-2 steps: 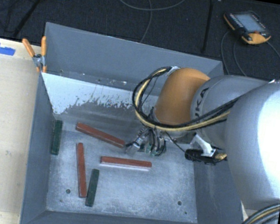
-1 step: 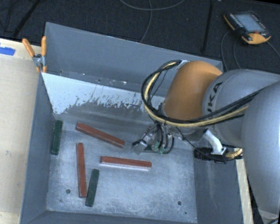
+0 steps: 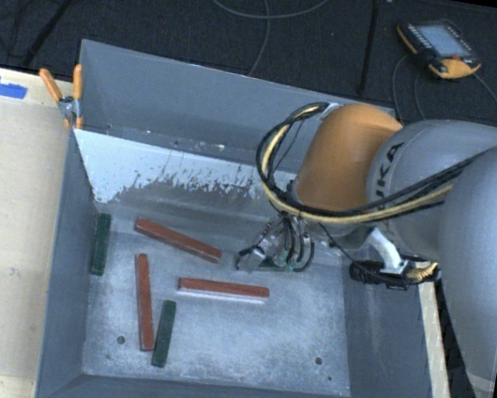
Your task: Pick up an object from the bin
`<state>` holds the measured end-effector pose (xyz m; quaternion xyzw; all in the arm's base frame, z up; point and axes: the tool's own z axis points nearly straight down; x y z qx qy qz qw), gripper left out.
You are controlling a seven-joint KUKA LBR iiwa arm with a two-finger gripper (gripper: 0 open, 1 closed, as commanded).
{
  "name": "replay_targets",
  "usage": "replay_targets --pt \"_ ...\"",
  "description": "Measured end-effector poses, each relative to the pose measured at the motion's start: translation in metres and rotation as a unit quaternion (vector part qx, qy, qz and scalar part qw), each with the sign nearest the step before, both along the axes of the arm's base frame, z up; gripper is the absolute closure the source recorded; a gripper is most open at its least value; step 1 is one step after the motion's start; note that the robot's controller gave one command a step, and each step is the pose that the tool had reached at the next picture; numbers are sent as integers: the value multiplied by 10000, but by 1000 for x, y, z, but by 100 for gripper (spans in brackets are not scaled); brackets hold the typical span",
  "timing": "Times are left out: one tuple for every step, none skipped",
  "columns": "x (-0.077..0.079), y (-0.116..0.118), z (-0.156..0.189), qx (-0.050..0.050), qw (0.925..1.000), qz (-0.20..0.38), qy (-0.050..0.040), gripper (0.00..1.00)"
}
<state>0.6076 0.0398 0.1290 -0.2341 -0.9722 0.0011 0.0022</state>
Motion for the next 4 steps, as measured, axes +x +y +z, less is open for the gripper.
replay_targets --pt "5 9 18 3 9999 125 -18 0" --pt "7 14 3 4 9998 209 -18 0" --pt "-35 35 -21 1 10000 -27 -22 0" --pt "-47 38 -27 3 9998 -186 12 0"
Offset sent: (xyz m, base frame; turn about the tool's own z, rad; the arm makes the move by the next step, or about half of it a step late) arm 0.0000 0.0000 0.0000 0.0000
